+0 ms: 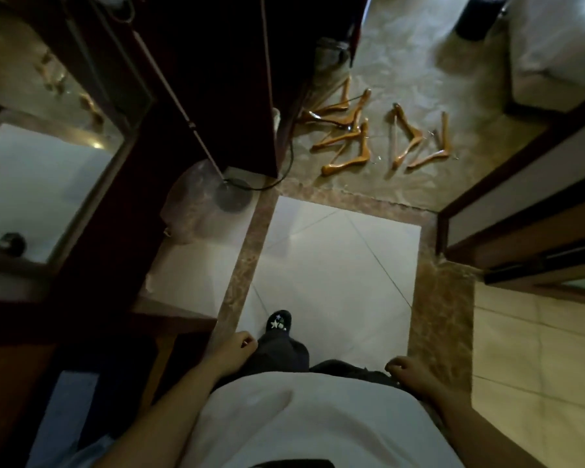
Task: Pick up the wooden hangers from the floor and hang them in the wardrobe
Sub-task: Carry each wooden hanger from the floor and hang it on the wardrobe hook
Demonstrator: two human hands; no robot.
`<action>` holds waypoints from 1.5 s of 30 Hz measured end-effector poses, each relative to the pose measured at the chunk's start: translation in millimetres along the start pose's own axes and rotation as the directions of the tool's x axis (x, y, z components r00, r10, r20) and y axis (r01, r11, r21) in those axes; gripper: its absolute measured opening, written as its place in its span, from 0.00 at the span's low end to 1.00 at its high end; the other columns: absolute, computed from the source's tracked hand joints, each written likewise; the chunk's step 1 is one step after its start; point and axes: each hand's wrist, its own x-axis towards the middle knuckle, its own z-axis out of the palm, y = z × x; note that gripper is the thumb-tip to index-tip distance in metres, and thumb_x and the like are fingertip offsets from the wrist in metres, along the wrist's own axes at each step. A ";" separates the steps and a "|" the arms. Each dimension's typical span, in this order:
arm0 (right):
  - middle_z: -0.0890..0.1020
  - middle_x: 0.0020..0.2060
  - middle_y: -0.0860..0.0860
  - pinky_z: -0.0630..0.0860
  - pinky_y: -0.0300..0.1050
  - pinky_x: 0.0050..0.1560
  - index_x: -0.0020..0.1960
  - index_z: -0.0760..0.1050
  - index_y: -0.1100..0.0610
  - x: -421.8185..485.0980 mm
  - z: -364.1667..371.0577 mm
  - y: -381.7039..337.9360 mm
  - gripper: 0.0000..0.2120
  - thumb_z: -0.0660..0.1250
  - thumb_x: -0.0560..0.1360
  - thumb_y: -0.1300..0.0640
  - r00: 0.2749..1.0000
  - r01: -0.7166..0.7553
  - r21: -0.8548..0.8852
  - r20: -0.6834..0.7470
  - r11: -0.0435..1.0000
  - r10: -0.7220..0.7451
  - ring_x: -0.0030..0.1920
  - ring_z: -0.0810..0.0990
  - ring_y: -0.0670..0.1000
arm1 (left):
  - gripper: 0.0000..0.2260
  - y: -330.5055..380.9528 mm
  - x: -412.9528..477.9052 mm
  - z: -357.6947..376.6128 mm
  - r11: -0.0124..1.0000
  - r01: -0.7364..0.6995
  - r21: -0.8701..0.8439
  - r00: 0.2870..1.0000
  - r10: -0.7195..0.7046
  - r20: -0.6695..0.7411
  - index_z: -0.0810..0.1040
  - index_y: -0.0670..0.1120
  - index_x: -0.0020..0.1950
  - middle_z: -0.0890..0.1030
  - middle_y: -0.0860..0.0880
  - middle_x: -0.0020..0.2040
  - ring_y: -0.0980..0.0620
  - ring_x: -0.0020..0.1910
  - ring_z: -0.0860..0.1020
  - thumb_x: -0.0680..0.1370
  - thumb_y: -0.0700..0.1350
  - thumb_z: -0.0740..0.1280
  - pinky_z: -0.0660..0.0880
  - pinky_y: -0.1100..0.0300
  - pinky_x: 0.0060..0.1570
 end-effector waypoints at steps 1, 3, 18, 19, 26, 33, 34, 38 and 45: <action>0.79 0.44 0.58 0.74 0.39 0.39 0.54 0.76 0.63 1.4 -4.1 -2.1 0.10 0.58 0.79 0.63 1.000 -0.026 0.052 0.000 0.998 0.026 0.40 0.77 0.50 | 0.08 7.9 11.1 -15.1 0.999 -0.017 0.043 1.000 0.017 0.010 0.74 0.45 0.50 0.77 0.42 0.53 0.46 0.53 0.76 0.81 0.46 0.57 0.71 0.56 0.54; 0.79 0.43 0.57 0.75 0.38 0.38 0.56 0.75 0.64 7.7 -11.5 -5.5 0.11 0.57 0.79 0.62 0.997 -0.067 0.131 -0.014 0.989 0.069 0.40 0.78 0.52 | 0.09 24.4 31.8 -41.4 0.992 -0.049 0.112 0.998 0.044 0.048 0.74 0.44 0.53 0.77 0.41 0.57 0.48 0.52 0.74 0.81 0.46 0.57 0.70 0.58 0.52; 0.79 0.56 0.57 0.74 0.46 0.58 0.59 0.76 0.59 56.8 -97.8 -31.6 0.13 0.57 0.80 0.57 0.977 -0.191 0.286 -0.034 0.939 0.209 0.56 0.77 0.55 | 0.11 163.0 148.4 -134.4 0.928 -0.163 0.336 0.983 0.123 0.136 0.76 0.41 0.56 0.74 0.47 0.47 0.51 0.46 0.73 0.80 0.45 0.59 0.68 0.61 0.44; 0.79 0.56 0.58 0.73 0.47 0.59 0.58 0.76 0.59 64.0 -115.2 -34.1 0.13 0.58 0.79 0.56 0.978 -0.190 0.284 -0.032 0.940 0.207 0.57 0.77 0.57 | 0.11 171.4 154.8 -135.1 0.927 -0.156 0.341 0.984 0.116 0.134 0.76 0.41 0.56 0.75 0.47 0.47 0.52 0.46 0.73 0.80 0.45 0.59 0.68 0.61 0.44; 0.80 0.49 0.58 0.78 0.53 0.55 0.54 0.76 0.60 120.6 -278.2 -57.4 0.11 0.56 0.79 0.60 0.991 -0.046 0.302 -0.108 0.952 0.081 0.50 0.79 0.58 | 0.06 260.9 190.2 -120.6 0.937 -0.035 0.347 0.992 -0.008 0.122 0.73 0.44 0.46 0.76 0.45 0.48 0.51 0.44 0.73 0.80 0.44 0.59 0.69 0.60 0.44; 0.78 0.54 0.57 0.70 0.32 0.40 0.60 0.74 0.62 166.2 -439.0 -74.0 0.13 0.56 0.80 0.61 0.970 0.122 0.292 -0.236 0.949 -0.052 0.48 0.74 0.48 | 0.13 438.2 233.9 -89.3 0.941 -0.186 0.282 0.977 0.148 0.150 0.75 0.43 0.60 0.77 0.44 0.58 0.46 0.57 0.75 0.81 0.47 0.58 0.70 0.57 0.56; 0.78 0.54 0.58 0.69 0.31 0.38 0.61 0.74 0.63 172.0 -454.1 -74.2 0.14 0.55 0.80 0.61 0.968 0.132 0.313 -0.244 0.941 -0.055 0.48 0.74 0.49 | 0.12 461.3 240.1 -86.4 0.937 -0.220 0.273 0.971 0.182 0.157 0.75 0.43 0.59 0.77 0.44 0.58 0.47 0.56 0.75 0.80 0.46 0.58 0.70 0.57 0.55; 0.77 0.53 0.56 0.69 0.31 0.38 0.61 0.73 0.62 195.4 -491.3 -70.8 0.13 0.55 0.81 0.61 0.984 0.094 0.344 -0.176 0.934 -0.034 0.49 0.74 0.49 | 0.11 528.7 269.7 -90.0 0.928 -0.270 0.258 0.956 0.225 0.190 0.75 0.43 0.57 0.78 0.43 0.57 0.49 0.52 0.74 0.80 0.45 0.58 0.69 0.59 0.51; 0.79 0.56 0.55 0.74 0.43 0.51 0.61 0.76 0.59 236.1 -524.5 -58.5 0.14 0.57 0.80 0.58 0.989 -0.066 0.394 -0.097 0.917 0.113 0.52 0.77 0.51 | 0.09 594.4 350.3 -142.4 0.930 -0.200 0.307 0.967 0.138 0.212 0.77 0.42 0.53 0.78 0.42 0.54 0.45 0.55 0.76 0.80 0.45 0.60 0.70 0.56 0.55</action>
